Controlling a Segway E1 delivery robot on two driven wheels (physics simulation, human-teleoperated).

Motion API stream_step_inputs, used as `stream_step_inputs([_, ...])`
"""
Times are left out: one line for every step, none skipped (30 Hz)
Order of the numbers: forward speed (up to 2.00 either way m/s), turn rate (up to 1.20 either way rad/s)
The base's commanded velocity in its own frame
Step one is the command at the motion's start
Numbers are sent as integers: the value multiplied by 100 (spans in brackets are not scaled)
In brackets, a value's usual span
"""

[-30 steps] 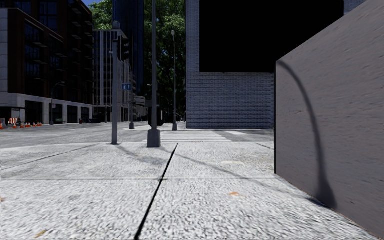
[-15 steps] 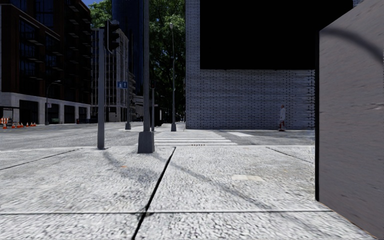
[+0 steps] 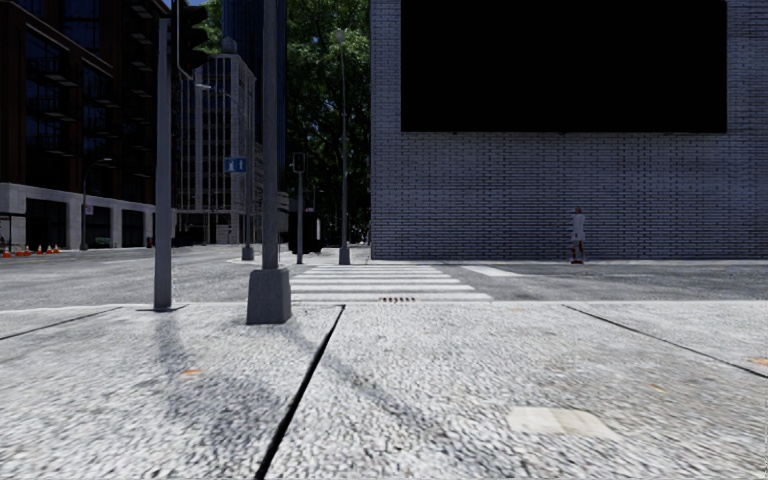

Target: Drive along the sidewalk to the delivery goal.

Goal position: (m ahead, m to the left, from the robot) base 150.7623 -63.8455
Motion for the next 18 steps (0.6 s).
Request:
stream_step_inputs([189,0])
stream_step_inputs([189,0])
stream_step_inputs([189,0])
stream_step_inputs([189,0])
stream_step_inputs([189,0])
stream_step_inputs([189,0])
stream_step_inputs([189,0])
stream_step_inputs([189,0])
stream_step_inputs([189,0])
stream_step_inputs([189,0])
stream_step_inputs([189,0])
stream_step_inputs([189,0])
stream_step_inputs([189,0])
stream_step_inputs([189,0])
stream_step_inputs([189,0])
stream_step_inputs([189,0])
stream_step_inputs([189,0])
stream_step_inputs([189,0])
